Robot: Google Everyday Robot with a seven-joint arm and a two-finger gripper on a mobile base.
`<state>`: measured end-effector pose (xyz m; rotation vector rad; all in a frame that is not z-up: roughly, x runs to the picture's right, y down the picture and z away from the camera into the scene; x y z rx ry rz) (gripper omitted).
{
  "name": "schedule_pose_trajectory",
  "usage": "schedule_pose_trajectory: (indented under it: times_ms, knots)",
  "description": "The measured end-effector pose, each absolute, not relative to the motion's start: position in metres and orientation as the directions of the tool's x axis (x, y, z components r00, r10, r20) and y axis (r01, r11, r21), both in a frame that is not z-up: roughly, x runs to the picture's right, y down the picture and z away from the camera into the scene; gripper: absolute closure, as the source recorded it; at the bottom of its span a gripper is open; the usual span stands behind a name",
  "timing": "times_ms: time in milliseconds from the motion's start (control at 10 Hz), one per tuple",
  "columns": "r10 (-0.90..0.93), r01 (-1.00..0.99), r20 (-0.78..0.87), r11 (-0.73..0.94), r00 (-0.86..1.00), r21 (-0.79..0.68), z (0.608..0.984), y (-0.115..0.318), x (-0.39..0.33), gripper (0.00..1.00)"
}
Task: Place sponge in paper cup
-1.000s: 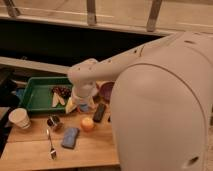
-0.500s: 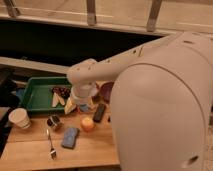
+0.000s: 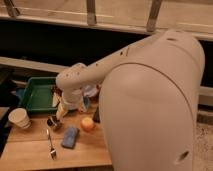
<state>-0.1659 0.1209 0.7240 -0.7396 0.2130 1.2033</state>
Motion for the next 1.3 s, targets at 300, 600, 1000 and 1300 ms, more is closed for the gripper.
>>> schedule_pose_trajectory:
  times_ms: [300, 600, 1000, 1300]
  knots:
    - [0.755, -0.891, -0.528, 0.163, 0.389, -0.423, 0.730, 0.145, -0.186, 0.20]
    - [0.723, -0.892, -0.565, 0.161, 0.398, -0.423, 0.747, 0.167, -0.198, 0.20]
    - [0.716, -0.892, -0.571, 0.163, 0.402, -0.422, 0.747, 0.169, -0.198, 0.20]
    - [0.693, -0.889, -0.593, 0.159, 0.411, -0.430, 0.754, 0.177, -0.204, 0.20]
